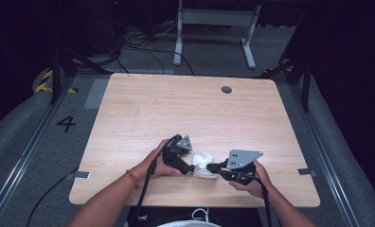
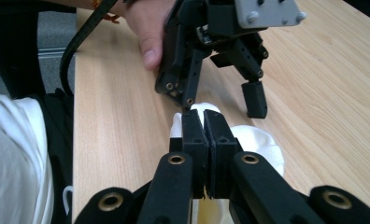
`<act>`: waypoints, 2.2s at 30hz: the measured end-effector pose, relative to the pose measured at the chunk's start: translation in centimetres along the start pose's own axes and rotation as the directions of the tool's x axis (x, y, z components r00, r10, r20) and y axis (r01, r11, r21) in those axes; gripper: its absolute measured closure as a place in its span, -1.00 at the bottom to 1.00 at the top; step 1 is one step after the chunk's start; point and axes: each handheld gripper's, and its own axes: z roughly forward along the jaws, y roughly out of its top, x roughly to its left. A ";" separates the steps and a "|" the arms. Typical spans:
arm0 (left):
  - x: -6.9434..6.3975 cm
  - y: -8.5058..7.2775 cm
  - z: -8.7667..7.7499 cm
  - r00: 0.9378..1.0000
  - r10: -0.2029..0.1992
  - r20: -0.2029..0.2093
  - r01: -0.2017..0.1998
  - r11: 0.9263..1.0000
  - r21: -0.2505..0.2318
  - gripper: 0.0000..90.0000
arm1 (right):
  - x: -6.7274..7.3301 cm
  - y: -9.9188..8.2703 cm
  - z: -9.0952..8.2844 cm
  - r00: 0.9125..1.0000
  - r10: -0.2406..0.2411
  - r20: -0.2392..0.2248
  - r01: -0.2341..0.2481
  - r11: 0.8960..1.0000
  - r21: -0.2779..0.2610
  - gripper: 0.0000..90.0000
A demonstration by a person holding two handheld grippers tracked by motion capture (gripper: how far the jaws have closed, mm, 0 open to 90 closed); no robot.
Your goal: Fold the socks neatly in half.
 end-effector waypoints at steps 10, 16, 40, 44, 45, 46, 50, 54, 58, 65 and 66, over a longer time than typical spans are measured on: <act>0.3 -0.2 0.1 0.999 0.045 0.014 -0.045 0.999 -0.019 -0.54 | -1.5 0.3 1.0 0.998 0.034 0.043 -0.035 0.999 0.017 0.97; 0.4 -0.3 0.1 0.998 0.060 0.025 -0.059 0.998 -0.026 -0.54 | -2.6 0.3 1.8 0.997 0.048 0.064 -0.052 0.997 0.052 0.97; -2.7 -0.4 -3.6 0.985 0.106 0.139 -0.091 0.990 -0.110 -0.11 | -5.0 -2.0 6.2 0.990 0.115 0.084 -0.129 0.976 0.173 0.97; -4.8 0.3 -3.0 0.977 0.152 0.147 -0.134 0.983 -0.124 -0.11 | -5.0 -2.0 6.3 0.988 0.126 0.086 -0.141 0.973 0.184 0.97; -5.1 0.4 -2.7 0.977 0.163 0.141 -0.147 0.982 -0.118 -0.11 | -5.0 -2.0 6.3 0.988 0.128 0.086 -0.142 0.973 0.183 0.97; -5.3 0.6 -2.2 0.974 0.176 0.140 -0.162 0.981 -0.110 -0.12 | -5.0 -2.0 6.3 0.988 0.129 0.087 -0.143 0.973 0.181 0.97; -4.9 1.0 -0.3 0.976 0.172 0.131 -0.167 0.985 -0.046 -0.09 | -5.2 -1.9 6.0 0.987 0.134 0.091 -0.148 0.975 0.168 0.97; -4.2 0.6 -0.1 0.979 0.155 0.132 -0.152 0.988 -0.031 -0.06 | -5.5 -1.8 5.1 0.983 0.144 0.114 -0.157 0.980 0.121 0.78; -4.0 0.5 0.0 0.982 0.143 0.123 -0.140 0.990 -0.036 -0.05 | -5.8 -1.5 3.9 0.979 0.139 0.148 -0.153 0.984 0.088 0.61; -3.8 0.5 0.1 0.983 0.145 0.113 -0.142 0.989 -0.031 -0.02 | -5.6 -1.5 3.7 0.993 0.081 0.089 -0.092 0.987 0.129 0.62; -3.7 0.5 0.0 0.982 0.147 0.114 -0.145 0.989 -0.030 -0.02 | -5.6 -1.7 3.9 0.993 0.082 0.085 -0.093 0.986 0.135 0.63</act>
